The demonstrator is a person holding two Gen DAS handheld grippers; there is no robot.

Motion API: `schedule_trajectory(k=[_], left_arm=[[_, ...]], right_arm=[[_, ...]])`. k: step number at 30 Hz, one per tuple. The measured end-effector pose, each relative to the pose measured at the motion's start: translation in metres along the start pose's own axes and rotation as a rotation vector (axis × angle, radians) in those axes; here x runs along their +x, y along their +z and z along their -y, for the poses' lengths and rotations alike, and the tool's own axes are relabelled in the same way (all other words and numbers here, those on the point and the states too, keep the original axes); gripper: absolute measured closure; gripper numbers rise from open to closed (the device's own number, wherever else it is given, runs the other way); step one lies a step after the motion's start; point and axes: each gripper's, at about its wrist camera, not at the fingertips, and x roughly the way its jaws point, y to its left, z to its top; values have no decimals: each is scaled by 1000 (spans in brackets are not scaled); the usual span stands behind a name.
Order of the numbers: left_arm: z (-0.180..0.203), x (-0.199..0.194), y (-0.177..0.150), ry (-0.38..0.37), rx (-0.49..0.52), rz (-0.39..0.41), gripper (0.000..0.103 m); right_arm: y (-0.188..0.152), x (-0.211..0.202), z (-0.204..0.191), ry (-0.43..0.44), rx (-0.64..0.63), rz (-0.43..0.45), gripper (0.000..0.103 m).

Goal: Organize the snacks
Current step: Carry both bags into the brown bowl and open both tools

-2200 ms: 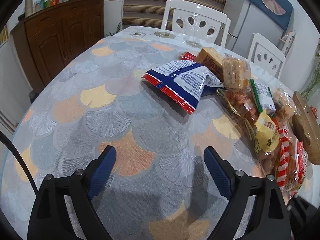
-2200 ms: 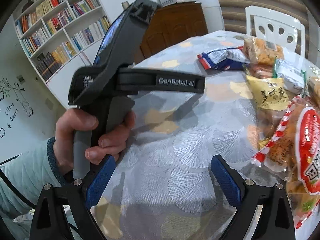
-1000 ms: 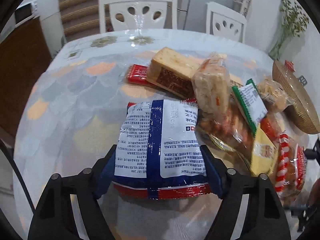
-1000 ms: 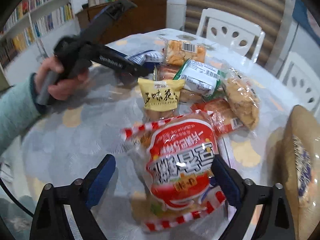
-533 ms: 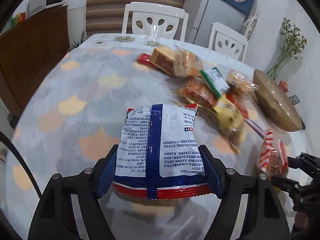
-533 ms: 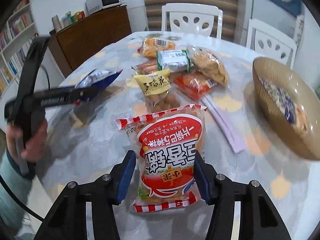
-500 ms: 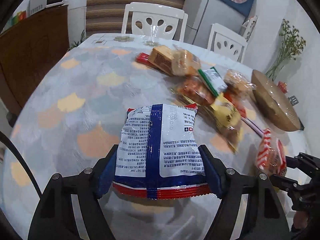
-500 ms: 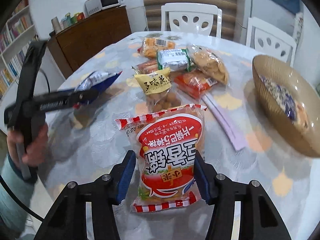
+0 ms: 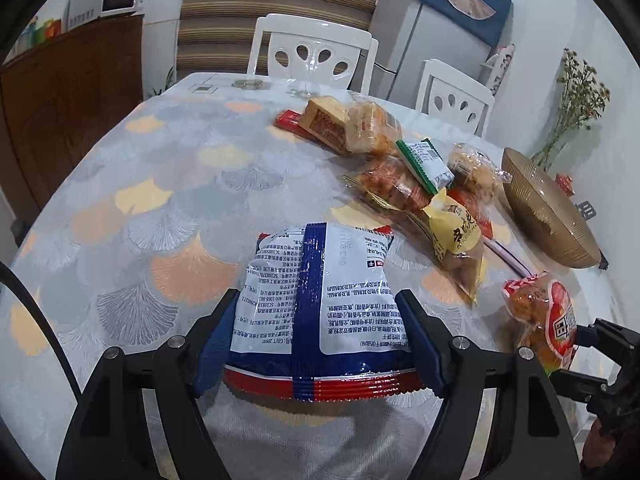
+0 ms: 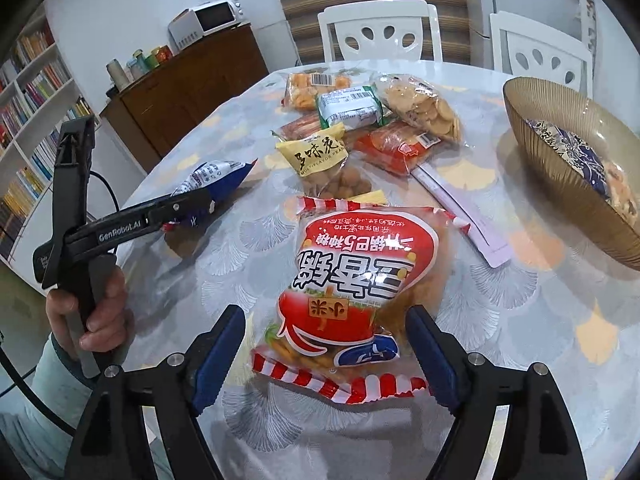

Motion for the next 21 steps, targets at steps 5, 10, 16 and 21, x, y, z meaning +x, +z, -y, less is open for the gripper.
schedule_trajectory(k=[5, 10, 16, 21], left_arm=[[-2, -1, -1, -12, -10, -1, 28], [-4, -1, -1, -19, -14, -1, 28], [-5, 0, -1, -21, -17, 2, 28], [-6, -7, 1, -15, -32, 23, 29]], right_arm=[[-1, 2, 3, -23, 23, 15, 22], [1, 2, 10, -21, 55, 26, 22], [1, 1, 11, -50, 44, 40, 35], [3, -11, 4, -81, 9, 76, 56]])
